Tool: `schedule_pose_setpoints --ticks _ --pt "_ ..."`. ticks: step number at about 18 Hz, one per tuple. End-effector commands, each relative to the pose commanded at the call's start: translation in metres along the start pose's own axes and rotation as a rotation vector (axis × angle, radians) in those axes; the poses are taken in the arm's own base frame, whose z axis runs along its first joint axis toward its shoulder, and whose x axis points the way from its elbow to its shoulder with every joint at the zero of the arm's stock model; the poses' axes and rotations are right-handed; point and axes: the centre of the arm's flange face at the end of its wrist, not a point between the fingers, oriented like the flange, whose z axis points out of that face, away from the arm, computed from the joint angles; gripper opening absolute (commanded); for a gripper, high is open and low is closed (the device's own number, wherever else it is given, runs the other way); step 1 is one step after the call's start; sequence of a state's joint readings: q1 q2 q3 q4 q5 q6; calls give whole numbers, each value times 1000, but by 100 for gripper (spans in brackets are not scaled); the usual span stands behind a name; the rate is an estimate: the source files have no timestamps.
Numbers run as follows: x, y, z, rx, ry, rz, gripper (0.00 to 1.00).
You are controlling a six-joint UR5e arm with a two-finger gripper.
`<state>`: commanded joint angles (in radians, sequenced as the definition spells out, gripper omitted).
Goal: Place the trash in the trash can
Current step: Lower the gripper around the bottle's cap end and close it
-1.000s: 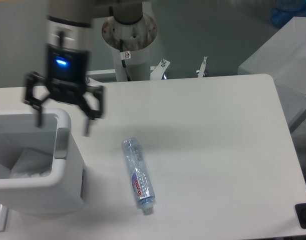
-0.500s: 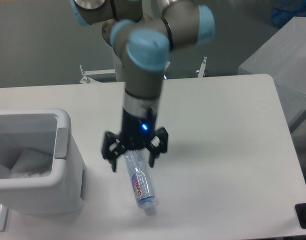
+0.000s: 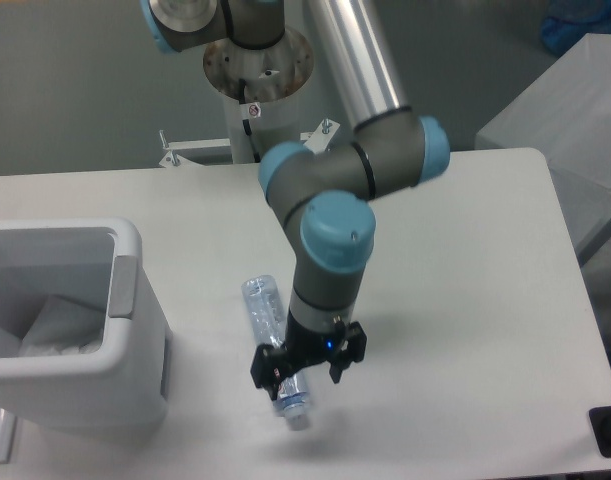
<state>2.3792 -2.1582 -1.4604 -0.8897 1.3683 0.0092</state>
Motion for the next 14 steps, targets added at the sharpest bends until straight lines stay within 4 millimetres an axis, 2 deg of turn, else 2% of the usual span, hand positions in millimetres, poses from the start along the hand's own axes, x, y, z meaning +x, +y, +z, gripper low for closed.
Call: schedule_pose_setpoints --ticks 2,5,9,12,14 --pt "-1 -4 9 -6 -3 2 100" --pt "-5 -6 35 -33 -6 1 100" --pt "0 -10 49 -29 -20 14 98" --pt "1 -14 50 -25 -19 15 97" --pt "1 -12 54 -31 -20 16 89"
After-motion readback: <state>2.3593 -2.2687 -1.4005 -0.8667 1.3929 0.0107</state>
